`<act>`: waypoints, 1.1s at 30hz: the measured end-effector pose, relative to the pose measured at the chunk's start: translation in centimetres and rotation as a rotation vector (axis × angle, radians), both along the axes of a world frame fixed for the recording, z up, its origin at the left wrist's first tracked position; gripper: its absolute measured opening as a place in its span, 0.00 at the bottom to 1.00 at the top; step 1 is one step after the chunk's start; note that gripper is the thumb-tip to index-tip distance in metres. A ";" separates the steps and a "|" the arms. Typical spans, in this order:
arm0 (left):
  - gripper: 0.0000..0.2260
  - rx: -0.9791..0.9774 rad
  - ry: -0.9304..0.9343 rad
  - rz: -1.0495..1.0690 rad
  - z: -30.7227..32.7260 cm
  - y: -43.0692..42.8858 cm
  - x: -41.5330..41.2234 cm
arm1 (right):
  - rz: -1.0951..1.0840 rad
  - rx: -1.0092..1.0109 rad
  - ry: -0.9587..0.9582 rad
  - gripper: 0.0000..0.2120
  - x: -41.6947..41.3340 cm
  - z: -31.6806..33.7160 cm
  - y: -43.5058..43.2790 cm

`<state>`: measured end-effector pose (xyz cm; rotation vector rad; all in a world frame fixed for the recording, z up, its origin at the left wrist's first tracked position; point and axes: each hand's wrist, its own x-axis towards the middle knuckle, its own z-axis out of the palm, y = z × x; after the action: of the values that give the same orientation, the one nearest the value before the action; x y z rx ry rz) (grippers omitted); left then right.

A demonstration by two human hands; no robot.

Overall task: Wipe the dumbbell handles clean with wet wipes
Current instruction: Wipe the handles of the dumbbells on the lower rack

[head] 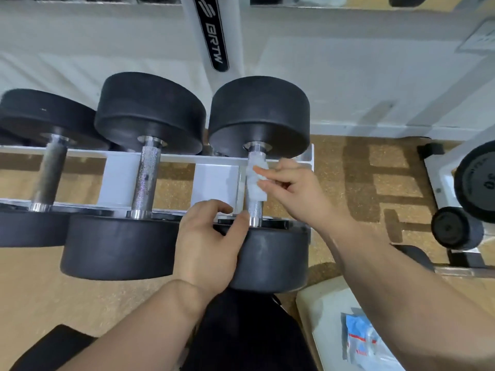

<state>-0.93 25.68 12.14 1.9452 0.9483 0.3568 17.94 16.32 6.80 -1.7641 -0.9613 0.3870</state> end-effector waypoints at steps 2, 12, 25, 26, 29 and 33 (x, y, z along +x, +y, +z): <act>0.21 -0.035 0.001 0.006 0.1 0.0 0.0 | 0.063 0.025 -0.005 0.14 -0.6 -0.3 -1.1; 0.16 -0.002 0.052 0.037 0.7 -0.3 0.2 | -0.177 0.073 0.193 0.14 0.3 -0.5 0.6; 0.23 0.150 0.165 -0.052 1.7 -1.4 1.3 | -0.129 0.136 0.388 0.07 1.0 -1.6 1.6; 0.22 0.148 0.162 -0.050 1.6 -1.4 1.3 | -0.079 0.103 0.389 0.09 0.7 -2.0 1.1; 0.21 0.146 0.158 -0.045 1.6 -1.3 1.2 | 0.083 0.042 0.471 0.13 -0.4 -2.6 -0.2; 0.20 0.148 0.156 -0.051 1.6 -1.4 1.3 | 0.004 0.099 0.419 0.10 0.3 -1.4 0.9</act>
<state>0.35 24.28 13.71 2.1536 0.9931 0.2552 18.26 17.19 5.39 -1.5111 -0.6711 0.6692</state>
